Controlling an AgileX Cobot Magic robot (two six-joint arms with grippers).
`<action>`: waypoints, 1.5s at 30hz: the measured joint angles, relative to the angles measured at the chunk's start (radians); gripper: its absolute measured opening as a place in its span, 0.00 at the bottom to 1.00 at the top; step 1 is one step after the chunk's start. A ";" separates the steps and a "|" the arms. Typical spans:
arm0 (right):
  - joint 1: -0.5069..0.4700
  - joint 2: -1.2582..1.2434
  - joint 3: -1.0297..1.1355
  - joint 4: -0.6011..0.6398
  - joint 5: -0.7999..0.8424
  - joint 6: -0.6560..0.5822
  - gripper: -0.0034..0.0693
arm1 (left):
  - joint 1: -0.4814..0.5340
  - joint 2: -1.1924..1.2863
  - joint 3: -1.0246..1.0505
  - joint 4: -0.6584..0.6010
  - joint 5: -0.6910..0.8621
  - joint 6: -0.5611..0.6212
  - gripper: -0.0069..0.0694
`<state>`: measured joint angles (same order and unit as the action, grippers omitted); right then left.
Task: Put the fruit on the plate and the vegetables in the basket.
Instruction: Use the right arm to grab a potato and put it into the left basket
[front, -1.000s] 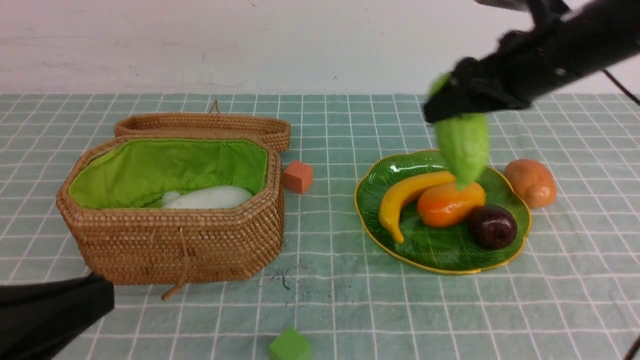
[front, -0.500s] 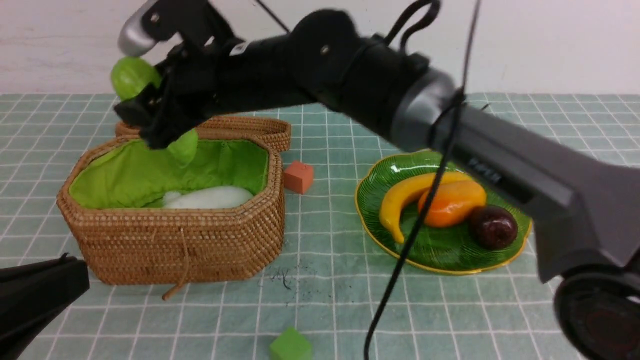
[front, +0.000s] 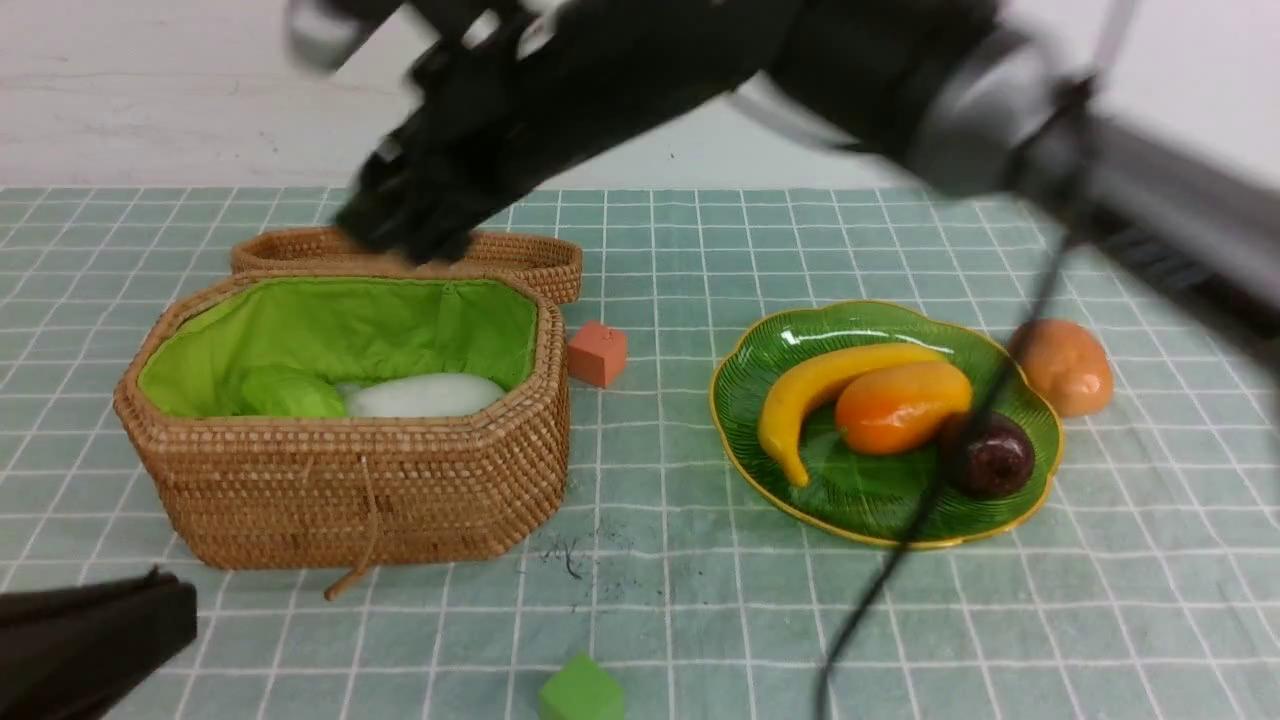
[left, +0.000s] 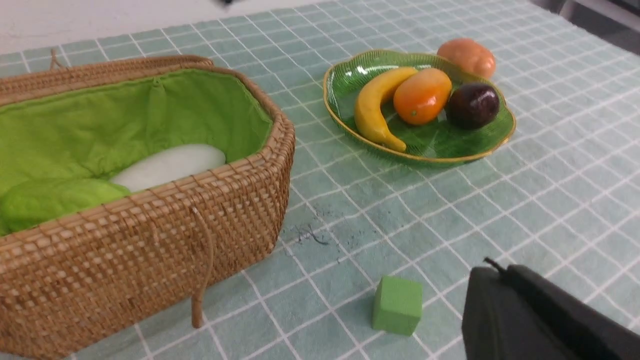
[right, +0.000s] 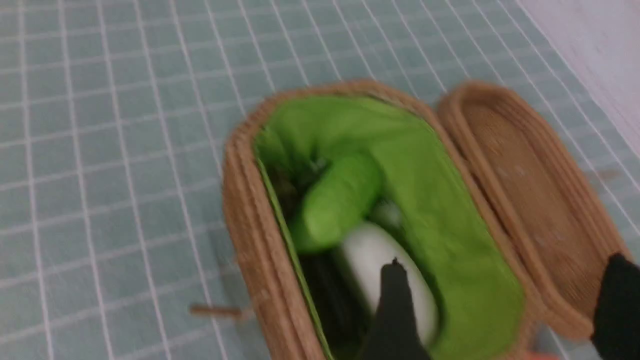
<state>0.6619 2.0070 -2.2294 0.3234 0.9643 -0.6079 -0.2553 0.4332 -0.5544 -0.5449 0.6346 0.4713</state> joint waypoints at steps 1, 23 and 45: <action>-0.018 -0.032 -0.001 -0.059 0.053 0.051 0.66 | 0.000 0.000 0.000 0.000 0.018 0.014 0.08; -0.726 -0.225 0.411 -0.273 0.220 0.643 0.31 | 0.000 0.000 0.000 -0.142 0.092 0.139 0.08; -0.760 0.171 0.440 -0.089 -0.226 0.584 0.92 | 0.000 0.000 0.000 -0.240 -0.059 0.188 0.08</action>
<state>-0.0977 2.1780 -1.7897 0.2341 0.7385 -0.0241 -0.2553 0.4332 -0.5544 -0.7847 0.5757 0.6593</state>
